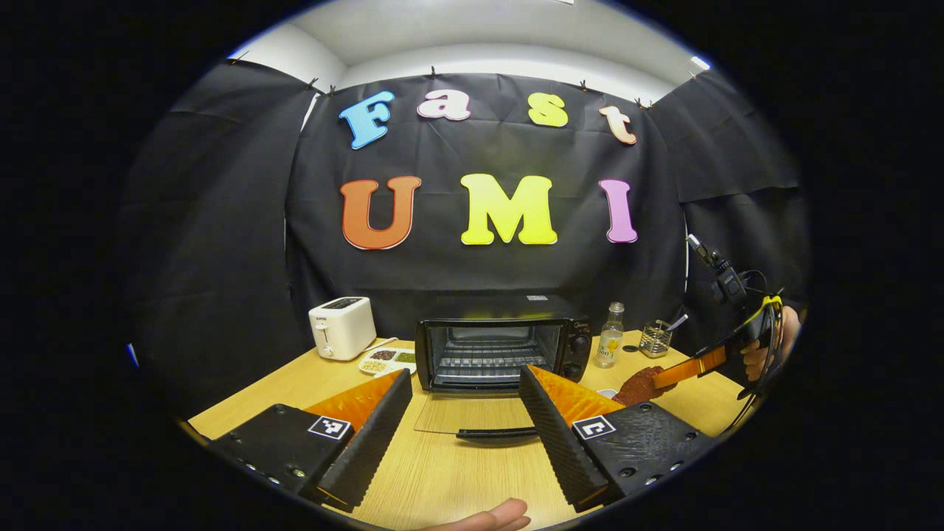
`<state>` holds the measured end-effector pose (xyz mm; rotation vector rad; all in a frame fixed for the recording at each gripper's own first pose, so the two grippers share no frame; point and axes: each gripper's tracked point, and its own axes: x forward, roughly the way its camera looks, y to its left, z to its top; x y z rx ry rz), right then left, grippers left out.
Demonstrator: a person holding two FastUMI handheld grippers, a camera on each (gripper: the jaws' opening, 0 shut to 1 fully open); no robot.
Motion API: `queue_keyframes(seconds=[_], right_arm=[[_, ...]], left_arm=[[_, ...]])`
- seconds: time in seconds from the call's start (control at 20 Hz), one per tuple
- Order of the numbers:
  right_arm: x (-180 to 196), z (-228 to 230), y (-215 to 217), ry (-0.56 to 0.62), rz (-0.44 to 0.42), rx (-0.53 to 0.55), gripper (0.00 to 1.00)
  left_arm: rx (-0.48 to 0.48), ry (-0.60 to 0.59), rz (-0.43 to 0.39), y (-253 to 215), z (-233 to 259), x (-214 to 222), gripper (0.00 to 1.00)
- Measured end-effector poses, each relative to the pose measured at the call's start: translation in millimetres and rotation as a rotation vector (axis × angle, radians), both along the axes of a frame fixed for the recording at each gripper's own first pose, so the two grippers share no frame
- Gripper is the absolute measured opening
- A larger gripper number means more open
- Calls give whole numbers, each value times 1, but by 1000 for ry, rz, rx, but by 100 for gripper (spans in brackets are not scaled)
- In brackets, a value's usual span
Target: Open the electric oven with the left hand, put the food in, and close the electric oven.
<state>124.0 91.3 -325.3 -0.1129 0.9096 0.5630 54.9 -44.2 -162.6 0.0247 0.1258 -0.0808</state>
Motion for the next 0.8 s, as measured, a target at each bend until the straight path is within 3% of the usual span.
queue_keyframes(seconds=[0.5, 0.7, 0.8], right_arm=[[31, 4, 78, -247, -31, -81, 11], [49, -7, 119, -295, -65, -46, 7], [64, -7, 134, -346, -99, -29, 11]], left_arm=[[65, -6, 66, 44, 5, -11, 93], [50, 2, 73, 57, 3, -12, 94], [50, 15, 80, 62, 1, -14, 94]])
